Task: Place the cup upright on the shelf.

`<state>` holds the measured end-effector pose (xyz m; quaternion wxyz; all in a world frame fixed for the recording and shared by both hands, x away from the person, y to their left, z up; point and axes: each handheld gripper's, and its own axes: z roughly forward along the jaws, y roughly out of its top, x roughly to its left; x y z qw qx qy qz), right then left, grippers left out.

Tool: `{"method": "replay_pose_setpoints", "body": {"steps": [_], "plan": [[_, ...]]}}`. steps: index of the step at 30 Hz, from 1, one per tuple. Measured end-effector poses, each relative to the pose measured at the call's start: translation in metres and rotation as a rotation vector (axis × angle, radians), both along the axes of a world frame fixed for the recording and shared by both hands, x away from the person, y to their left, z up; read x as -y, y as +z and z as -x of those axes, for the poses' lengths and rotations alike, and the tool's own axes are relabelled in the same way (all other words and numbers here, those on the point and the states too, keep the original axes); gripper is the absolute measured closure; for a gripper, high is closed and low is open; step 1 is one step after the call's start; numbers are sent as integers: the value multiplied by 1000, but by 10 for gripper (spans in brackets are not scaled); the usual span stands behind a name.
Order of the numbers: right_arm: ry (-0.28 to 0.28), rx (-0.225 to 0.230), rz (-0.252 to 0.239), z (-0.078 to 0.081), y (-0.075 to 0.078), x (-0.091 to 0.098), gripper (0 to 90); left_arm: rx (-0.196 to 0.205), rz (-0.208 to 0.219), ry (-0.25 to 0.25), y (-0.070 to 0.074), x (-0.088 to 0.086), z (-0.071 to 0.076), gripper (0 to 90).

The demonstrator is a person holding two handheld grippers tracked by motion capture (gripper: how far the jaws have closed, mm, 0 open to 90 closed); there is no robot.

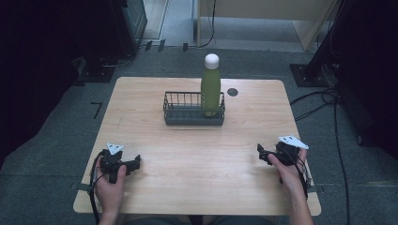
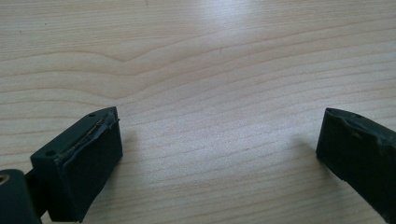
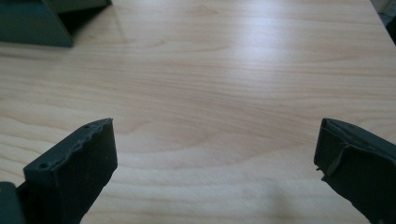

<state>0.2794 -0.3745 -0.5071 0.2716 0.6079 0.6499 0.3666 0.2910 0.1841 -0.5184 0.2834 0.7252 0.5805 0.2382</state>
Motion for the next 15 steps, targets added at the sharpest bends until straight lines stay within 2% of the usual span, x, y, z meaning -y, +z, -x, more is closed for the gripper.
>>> {"method": "replay_pose_setpoints", "body": {"steps": [12,13,15], "plan": [[-60,-84,82,17,-17,17,0,0,-1,0,0,0,0,9],[-60,-96,78,17,-18,18,0,0,-1,0,0,0,0,9],[-65,-86,82,20,-18,20,0,0,0,0,0,0,0,9]]}}
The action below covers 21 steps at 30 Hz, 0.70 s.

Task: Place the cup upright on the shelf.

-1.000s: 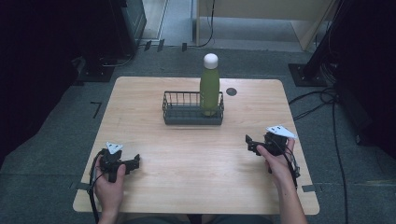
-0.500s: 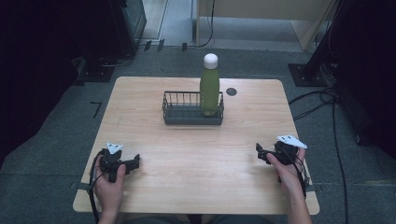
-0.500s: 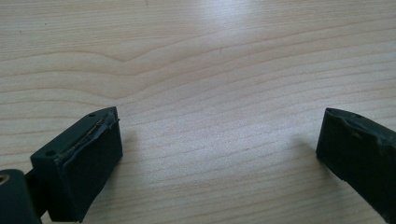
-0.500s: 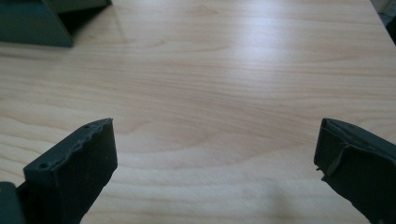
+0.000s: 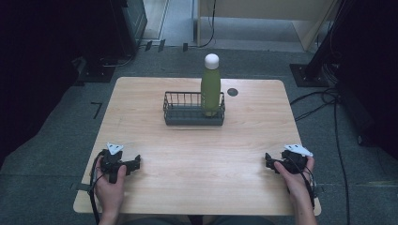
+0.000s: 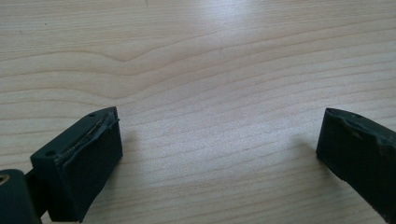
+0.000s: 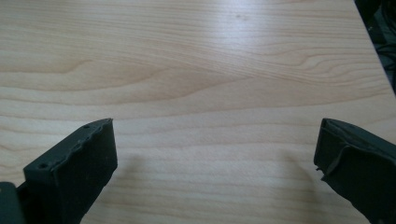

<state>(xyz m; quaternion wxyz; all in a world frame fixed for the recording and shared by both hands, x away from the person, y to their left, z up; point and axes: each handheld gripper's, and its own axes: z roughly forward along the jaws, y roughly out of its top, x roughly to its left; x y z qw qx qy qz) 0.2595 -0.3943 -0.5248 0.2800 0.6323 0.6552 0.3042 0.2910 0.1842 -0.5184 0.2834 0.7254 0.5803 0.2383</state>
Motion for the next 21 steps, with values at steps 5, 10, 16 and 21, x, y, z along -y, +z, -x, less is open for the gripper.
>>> {"method": "replay_pose_setpoints", "body": {"steps": [5,10,16,21], "plan": [[-28,-56,1,5,-2,7,0,0,0,0,0,0,0,9],[-4,-59,-6,14,-2,13,0,-1,1,1,0,0,0,9],[-2,-57,-6,19,-3,16,0,0,2,1,0,0,0,9],[-3,-58,-7,18,-3,16,0,-1,1,0,0,0,0,9]]}}
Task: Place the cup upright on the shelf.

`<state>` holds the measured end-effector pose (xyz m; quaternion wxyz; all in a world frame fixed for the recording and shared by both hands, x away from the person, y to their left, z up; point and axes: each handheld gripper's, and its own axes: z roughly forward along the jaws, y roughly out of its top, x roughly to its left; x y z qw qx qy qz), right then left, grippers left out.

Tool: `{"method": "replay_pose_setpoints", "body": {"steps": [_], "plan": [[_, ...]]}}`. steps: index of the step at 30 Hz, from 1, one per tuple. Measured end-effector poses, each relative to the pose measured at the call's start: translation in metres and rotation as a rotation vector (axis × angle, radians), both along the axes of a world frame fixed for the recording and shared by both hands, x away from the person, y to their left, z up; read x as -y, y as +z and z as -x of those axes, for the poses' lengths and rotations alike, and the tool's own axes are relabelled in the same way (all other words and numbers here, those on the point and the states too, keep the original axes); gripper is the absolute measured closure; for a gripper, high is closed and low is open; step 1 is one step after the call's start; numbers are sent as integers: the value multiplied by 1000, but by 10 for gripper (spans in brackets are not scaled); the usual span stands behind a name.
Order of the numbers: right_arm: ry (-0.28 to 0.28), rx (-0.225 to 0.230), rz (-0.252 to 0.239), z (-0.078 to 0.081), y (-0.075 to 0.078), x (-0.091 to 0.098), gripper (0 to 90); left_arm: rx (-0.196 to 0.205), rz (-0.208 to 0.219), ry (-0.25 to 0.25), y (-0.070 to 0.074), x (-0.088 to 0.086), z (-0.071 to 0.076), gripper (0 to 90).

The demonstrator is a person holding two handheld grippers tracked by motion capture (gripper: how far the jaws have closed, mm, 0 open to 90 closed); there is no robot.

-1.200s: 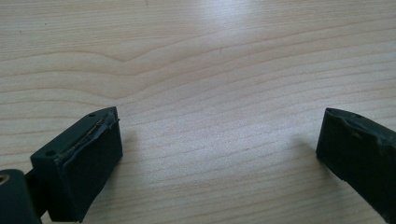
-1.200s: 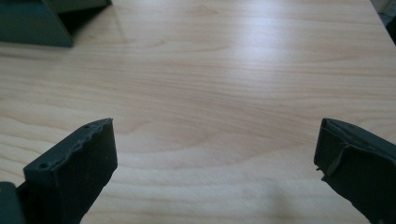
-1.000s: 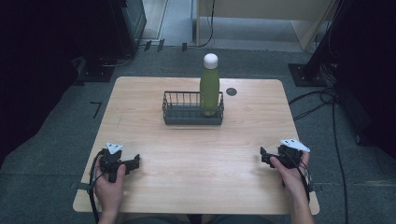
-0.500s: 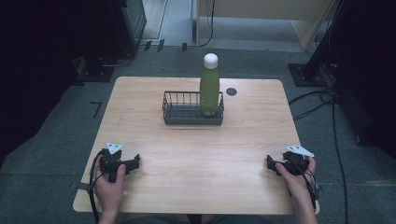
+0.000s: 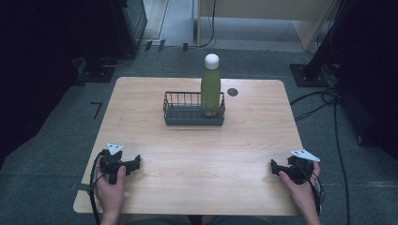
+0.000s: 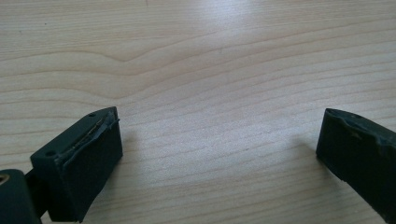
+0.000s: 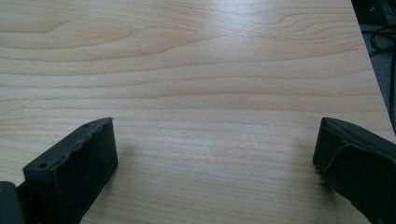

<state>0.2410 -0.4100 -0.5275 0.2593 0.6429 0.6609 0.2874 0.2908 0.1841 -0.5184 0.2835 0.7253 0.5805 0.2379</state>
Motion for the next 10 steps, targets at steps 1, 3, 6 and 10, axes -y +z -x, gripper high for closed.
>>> {"method": "replay_pose_setpoints", "body": {"steps": [1,3,6,10], "plan": [[0,0,0,0,0,0,0,0,0,0,0,0,0,9],[0,0,0,0,0,0,0,0,0,0,0,0,0,9],[-2,-1,-1,0,0,0,0,0,0,1,0,0,0,9],[-3,-2,-1,-1,0,0,0,1,0,1,0,0,0,9]]}}
